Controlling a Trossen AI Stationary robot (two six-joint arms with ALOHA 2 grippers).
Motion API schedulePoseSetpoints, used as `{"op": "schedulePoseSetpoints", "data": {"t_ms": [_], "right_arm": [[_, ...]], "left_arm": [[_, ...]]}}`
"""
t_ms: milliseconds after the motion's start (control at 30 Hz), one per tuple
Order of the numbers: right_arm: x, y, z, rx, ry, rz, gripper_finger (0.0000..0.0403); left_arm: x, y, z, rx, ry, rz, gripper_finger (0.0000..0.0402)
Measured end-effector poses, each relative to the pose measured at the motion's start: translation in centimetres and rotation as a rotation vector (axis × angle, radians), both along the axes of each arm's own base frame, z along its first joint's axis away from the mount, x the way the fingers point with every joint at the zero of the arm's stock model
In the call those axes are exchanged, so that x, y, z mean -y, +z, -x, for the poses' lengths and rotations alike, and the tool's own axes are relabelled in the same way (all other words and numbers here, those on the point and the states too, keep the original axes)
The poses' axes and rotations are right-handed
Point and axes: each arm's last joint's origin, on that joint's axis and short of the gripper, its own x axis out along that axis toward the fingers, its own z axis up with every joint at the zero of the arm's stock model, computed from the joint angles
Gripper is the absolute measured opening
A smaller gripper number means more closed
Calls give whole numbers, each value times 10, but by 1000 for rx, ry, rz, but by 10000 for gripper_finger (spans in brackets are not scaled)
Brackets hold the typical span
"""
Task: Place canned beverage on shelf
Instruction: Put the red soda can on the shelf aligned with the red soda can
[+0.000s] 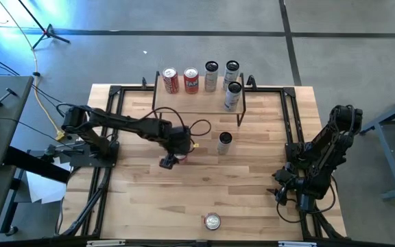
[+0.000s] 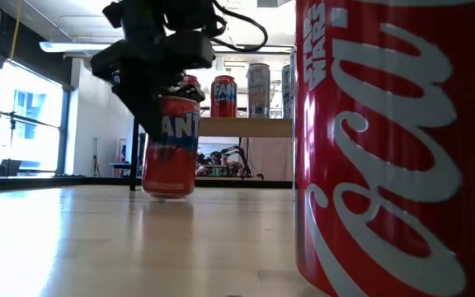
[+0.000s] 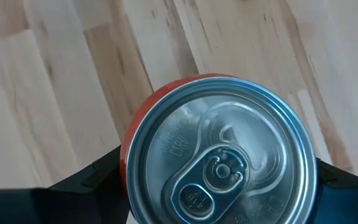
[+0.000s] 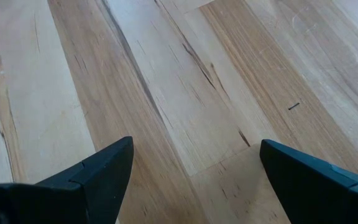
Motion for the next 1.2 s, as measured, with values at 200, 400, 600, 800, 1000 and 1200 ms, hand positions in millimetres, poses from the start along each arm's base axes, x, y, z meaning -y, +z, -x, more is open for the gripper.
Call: {"op": "schedulePoseSetpoints", "data": {"t_ms": [200,400,600,800,1000,1200], "right_arm": [[0,0,0,0,0,0,339],[0,0,0,0,0,0,339],[0,0,0,0,0,0,339],[0,0,0,0,0,0,339],[0,0,0,0,0,0,339],[0,0,0,0,0,0,339]], "left_arm": [[0,-3,1,15,-103,-39,275],[0,-3,-1,48,-234,-95,282],[1,-2,-2,73,-280,-84,285],[1,-2,-3,72,-238,-55,295],[0,-1,-4,80,-195,-28,333],[0,-1,-5,90,-176,-21,357]]}}
